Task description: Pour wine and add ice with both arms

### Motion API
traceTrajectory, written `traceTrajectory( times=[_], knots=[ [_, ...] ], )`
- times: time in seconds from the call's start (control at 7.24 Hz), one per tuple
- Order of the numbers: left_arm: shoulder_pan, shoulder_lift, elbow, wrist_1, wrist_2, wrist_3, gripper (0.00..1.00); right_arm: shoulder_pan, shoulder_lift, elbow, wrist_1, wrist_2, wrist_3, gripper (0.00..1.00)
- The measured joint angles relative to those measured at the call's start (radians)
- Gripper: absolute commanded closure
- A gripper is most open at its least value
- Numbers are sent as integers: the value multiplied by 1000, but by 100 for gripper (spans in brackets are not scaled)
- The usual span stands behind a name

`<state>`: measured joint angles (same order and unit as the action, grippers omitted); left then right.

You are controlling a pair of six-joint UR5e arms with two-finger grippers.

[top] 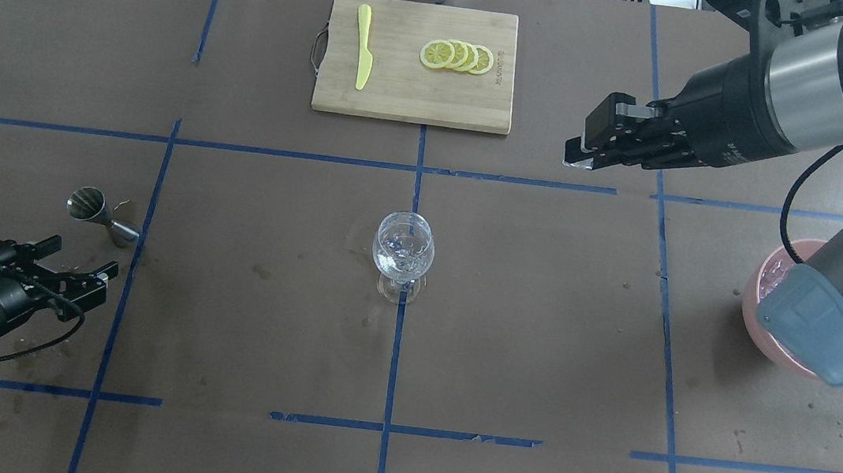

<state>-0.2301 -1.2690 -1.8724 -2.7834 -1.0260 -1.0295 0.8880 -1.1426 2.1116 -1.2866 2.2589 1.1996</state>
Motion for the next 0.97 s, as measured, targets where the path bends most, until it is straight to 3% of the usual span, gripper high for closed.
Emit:
traceTrajectory(
  times=[0.28,0.55,0.97],
  knots=[
    [-1,79,-90,70,-113,-46,0,-45,76,-61,1,-28,4,100],
    [-15,108,-192,172,-210,-80,0,-133,156,-114,0,-120,27,100],
    [-163,104,-357,421,-460,-82,0,-238,257,-214,-5,-221,36,100]
  ],
)
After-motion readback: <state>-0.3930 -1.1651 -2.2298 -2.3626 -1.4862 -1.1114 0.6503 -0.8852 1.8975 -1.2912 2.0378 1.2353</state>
